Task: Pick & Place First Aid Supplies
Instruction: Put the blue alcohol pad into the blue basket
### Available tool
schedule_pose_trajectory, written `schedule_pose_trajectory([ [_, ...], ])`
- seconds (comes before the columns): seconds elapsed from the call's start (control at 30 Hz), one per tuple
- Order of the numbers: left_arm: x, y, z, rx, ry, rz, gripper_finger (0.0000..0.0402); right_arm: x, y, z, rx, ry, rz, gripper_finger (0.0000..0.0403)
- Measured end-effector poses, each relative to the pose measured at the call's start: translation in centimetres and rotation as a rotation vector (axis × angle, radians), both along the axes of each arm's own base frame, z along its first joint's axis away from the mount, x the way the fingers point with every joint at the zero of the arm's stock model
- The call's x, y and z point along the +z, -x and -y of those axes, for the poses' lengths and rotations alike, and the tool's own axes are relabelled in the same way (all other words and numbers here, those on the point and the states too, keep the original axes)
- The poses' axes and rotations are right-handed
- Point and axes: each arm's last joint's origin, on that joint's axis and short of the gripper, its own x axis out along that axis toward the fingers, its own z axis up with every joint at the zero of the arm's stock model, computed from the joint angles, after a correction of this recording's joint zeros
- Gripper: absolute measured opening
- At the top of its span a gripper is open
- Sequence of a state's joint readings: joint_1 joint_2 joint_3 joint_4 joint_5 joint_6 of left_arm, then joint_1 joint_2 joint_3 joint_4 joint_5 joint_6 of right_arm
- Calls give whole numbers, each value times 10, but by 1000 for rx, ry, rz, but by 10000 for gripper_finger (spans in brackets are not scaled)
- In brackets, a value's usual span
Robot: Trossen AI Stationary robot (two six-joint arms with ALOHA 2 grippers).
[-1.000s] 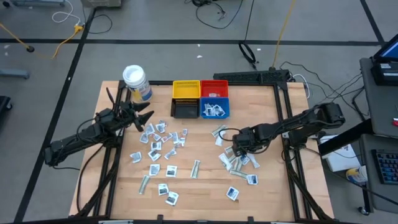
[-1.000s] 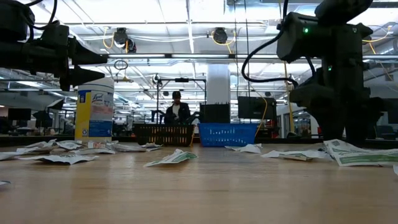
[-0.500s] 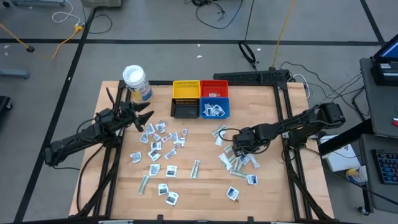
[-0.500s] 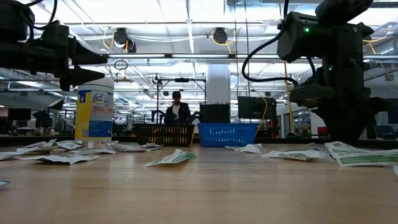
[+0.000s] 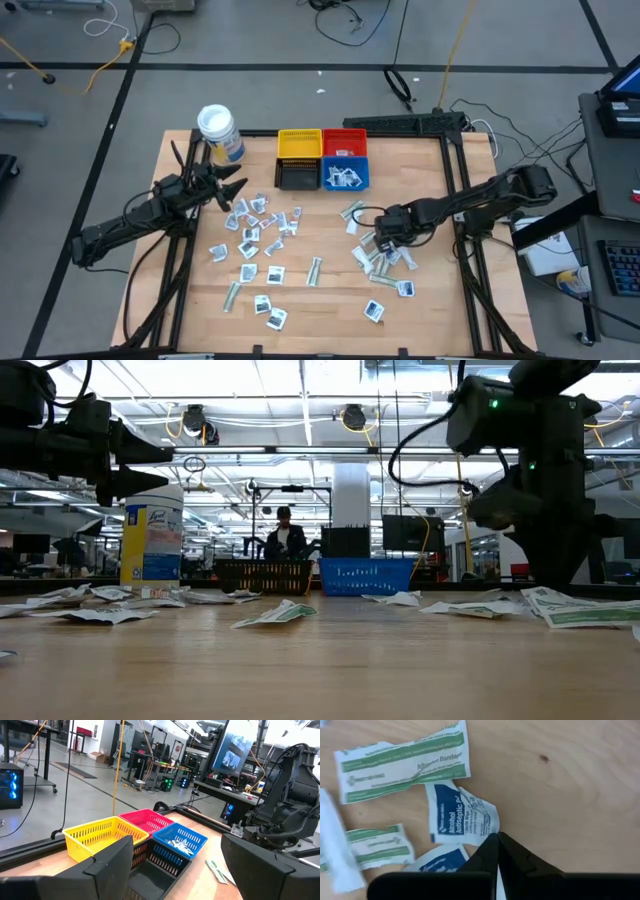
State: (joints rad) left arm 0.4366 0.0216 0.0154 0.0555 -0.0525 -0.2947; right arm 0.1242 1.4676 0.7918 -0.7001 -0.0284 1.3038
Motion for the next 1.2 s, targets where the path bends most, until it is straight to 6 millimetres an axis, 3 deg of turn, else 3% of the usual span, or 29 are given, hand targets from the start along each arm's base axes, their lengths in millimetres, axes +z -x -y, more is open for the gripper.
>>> schedule_pose_trajectory([
  [0.47,0,0,0,0,0,0,306,40,11,1,-5,-12,70,0],
  [0.87,0,0,0,0,0,0,306,44,11,5,-9,-36,102,2],
  [1.0,0,0,0,0,0,0,306,45,7,6,38,-31,146,34],
  [1.2,0,0,0,0,0,0,306,45,6,7,110,11,158,132],
])
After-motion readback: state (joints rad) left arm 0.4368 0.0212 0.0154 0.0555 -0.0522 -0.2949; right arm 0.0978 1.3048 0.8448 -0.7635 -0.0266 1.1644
